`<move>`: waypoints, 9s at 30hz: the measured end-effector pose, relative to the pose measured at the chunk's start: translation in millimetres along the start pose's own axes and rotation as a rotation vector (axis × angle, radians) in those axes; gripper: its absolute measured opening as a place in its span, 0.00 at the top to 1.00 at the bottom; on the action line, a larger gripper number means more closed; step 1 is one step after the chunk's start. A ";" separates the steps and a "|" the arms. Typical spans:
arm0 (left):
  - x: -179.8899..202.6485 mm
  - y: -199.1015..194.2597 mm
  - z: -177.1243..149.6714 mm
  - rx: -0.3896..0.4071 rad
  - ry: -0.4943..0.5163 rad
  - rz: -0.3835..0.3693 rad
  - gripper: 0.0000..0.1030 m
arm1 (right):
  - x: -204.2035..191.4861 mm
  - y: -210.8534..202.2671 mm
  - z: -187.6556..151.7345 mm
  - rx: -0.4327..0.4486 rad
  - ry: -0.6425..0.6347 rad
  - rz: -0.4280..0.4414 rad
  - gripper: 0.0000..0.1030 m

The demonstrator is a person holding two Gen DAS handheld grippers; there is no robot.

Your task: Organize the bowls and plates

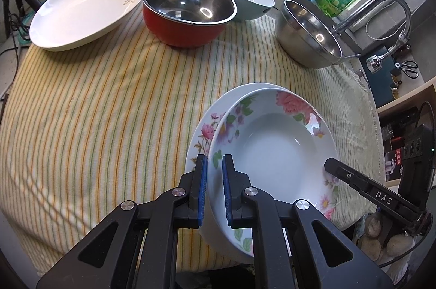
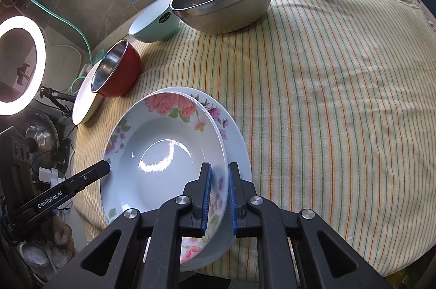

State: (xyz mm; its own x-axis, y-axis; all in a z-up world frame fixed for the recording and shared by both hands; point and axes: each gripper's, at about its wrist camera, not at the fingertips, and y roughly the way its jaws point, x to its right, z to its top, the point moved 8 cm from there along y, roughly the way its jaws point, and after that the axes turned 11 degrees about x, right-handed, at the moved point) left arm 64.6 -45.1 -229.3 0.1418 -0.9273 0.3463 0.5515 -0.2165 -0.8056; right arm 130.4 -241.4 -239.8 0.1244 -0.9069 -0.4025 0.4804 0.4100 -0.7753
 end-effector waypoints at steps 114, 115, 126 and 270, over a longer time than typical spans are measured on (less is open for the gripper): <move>-237.8 -25.4 115.8 0.302 -0.556 0.071 0.90 | -276.7 225.8 165.5 -0.095 -0.244 0.106 0.74; -237.7 -24.6 116.4 0.300 -0.556 0.068 0.90 | -276.9 227.9 164.9 -0.096 -0.244 0.110 0.75; -239.3 -11.1 126.5 0.284 -0.544 0.072 0.90 | -276.7 246.1 159.5 -0.132 -0.267 0.097 0.83; -12.1 -38.9 34.1 0.090 -0.015 -0.145 0.94 | -15.5 -27.2 26.7 0.084 0.141 -0.018 0.89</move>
State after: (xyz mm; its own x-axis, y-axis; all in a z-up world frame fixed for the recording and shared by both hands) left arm 69.5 -15.1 -185.7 0.0670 -0.8835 0.4635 0.6382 -0.3192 -0.7006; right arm 138.6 -241.1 -199.4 -0.0049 -0.8891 -0.4577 0.5534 0.3788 -0.7417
